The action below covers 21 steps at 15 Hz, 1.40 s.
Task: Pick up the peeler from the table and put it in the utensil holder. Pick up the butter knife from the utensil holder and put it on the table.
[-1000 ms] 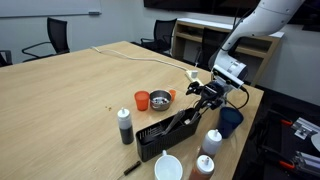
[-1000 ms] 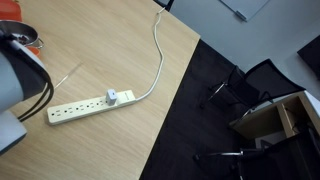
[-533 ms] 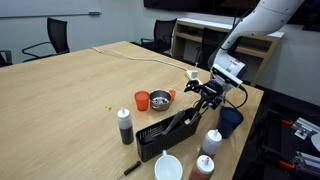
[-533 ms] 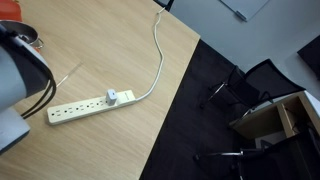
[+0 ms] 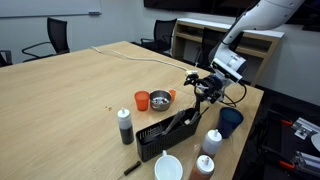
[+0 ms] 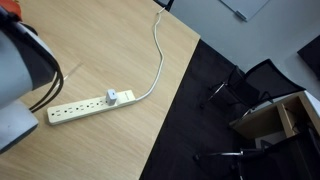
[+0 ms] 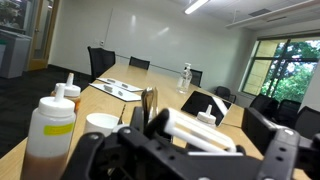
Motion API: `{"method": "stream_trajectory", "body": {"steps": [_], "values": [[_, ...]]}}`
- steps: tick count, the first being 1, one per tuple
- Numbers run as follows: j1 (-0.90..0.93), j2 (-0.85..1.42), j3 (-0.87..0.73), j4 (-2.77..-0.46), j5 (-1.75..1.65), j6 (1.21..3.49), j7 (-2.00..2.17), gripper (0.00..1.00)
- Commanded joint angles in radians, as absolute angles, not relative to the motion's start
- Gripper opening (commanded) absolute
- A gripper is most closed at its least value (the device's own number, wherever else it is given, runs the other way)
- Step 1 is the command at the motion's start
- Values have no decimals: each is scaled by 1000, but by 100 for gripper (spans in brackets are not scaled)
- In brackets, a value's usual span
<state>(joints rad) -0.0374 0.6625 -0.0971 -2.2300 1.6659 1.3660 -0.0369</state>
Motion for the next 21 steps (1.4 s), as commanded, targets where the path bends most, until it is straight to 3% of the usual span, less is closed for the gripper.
{"method": "stream_trajectory", "body": {"steps": [1,13,21], "values": [[-30,609,-107,-2246,1652,1390,-9,100],[-29,590,-111,-2253,1645,1402,1,100],[33,406,-125,-2257,1436,1647,31,100]]}}
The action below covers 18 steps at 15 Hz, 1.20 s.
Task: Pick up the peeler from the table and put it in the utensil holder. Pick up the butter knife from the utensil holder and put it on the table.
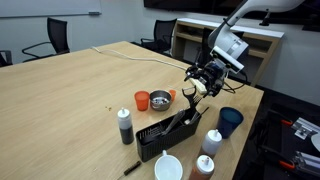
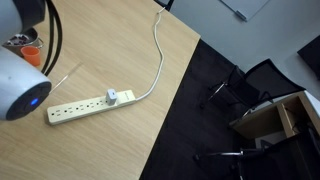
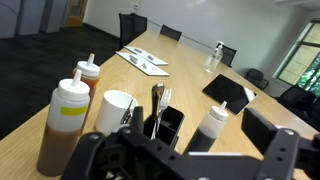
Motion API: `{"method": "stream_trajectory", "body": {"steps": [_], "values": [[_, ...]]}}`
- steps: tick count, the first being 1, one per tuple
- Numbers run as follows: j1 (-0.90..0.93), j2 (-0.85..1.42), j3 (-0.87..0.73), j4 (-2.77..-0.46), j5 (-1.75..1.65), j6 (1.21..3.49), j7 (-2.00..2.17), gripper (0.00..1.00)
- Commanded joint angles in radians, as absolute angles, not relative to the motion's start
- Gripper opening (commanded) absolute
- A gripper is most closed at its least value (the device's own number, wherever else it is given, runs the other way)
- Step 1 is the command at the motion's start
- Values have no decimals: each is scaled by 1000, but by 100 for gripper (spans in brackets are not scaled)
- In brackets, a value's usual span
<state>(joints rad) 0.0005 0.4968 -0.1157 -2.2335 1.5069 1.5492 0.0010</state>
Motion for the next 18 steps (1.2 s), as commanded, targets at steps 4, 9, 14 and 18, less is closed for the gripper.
{"method": "stream_trajectory", "body": {"steps": [4,9,14,18], "values": [[40,331,-99,-2250,1367,1700,44,100],[58,320,-65,-2253,1373,1775,42,100],[88,304,-30,-2284,1420,1934,32,100],[96,275,-14,-2317,1436,2009,43,100]]}}
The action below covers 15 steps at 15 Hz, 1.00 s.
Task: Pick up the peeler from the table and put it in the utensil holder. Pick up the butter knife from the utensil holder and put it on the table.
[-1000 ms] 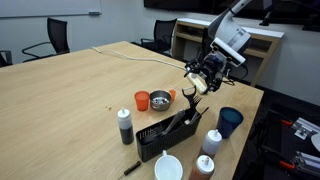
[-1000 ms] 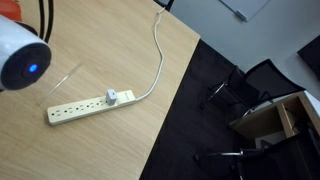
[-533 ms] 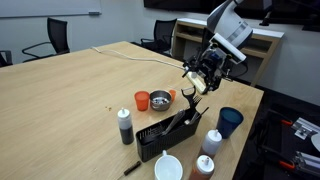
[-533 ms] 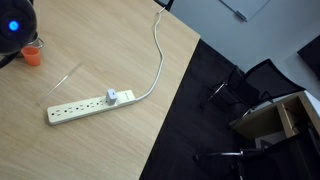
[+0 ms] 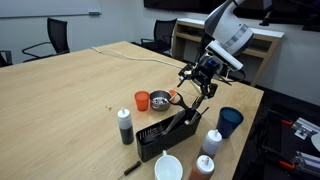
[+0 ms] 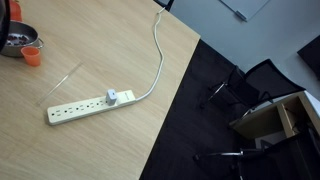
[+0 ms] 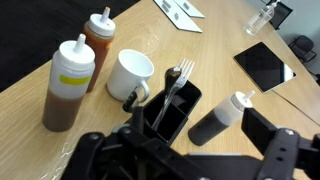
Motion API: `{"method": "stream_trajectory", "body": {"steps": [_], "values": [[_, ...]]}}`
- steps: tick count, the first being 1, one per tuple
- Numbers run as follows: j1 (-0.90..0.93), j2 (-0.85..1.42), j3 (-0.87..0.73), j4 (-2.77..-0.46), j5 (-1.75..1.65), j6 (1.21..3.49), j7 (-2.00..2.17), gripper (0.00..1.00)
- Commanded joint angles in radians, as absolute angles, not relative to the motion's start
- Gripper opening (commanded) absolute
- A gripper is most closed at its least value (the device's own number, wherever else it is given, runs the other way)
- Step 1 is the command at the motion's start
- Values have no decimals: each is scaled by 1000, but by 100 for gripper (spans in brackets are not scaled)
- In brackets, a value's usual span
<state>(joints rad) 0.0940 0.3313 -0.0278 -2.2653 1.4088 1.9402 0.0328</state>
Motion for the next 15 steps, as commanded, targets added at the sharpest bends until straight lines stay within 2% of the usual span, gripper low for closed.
{"method": "stream_trajectory", "body": {"steps": [1,5,7,9,11,15], "values": [[95,266,-11,-2325,1438,2019,45,100],[92,240,-4,-2351,1447,2039,44,100],[90,234,2,-2355,1461,2032,39,94],[90,239,8,-2356,1479,2022,35,94],[86,253,12,-2357,1503,2013,30,100],[81,263,14,-2373,1563,1987,25,100]]}}
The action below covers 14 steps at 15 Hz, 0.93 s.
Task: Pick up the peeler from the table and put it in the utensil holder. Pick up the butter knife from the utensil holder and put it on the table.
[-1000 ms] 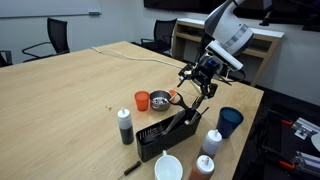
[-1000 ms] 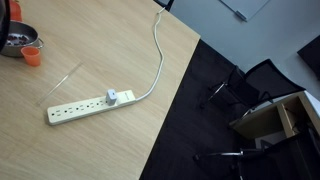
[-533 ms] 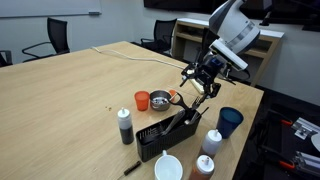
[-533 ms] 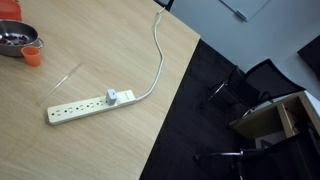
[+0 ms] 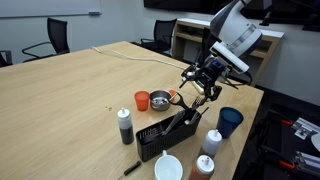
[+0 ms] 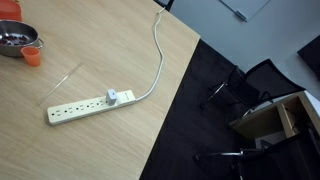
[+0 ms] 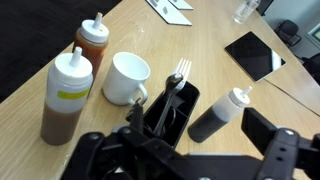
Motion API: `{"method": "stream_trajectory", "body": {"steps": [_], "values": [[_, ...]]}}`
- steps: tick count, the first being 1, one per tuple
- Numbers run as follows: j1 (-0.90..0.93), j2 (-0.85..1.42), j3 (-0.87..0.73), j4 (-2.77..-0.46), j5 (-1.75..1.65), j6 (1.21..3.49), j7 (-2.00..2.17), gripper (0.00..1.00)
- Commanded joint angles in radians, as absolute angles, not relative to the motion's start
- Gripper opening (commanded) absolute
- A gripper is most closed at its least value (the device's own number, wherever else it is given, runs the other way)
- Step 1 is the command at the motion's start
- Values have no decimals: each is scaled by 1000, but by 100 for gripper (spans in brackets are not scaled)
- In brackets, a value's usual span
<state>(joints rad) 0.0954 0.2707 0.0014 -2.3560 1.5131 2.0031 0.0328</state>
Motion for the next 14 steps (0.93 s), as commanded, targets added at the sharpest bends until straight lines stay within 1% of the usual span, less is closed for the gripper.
{"method": "stream_trajectory", "body": {"steps": [1,2,3,4,6,7,8,9,14], "values": [[81,264,15,-2376,1577,1981,24,100],[79,267,16,-2378,1594,1970,22,97],[80,267,17,-2381,1608,1964,21,91],[80,268,18,-2382,1618,1960,22,89],[81,271,18,-2386,1631,1954,25,80],[81,274,18,-2388,1633,1950,26,84],[81,276,17,-2390,1633,1947,27,75],[81,278,17,-2392,1632,1943,28,62],[81,290,15,-2395,1625,1930,31,26]]}}
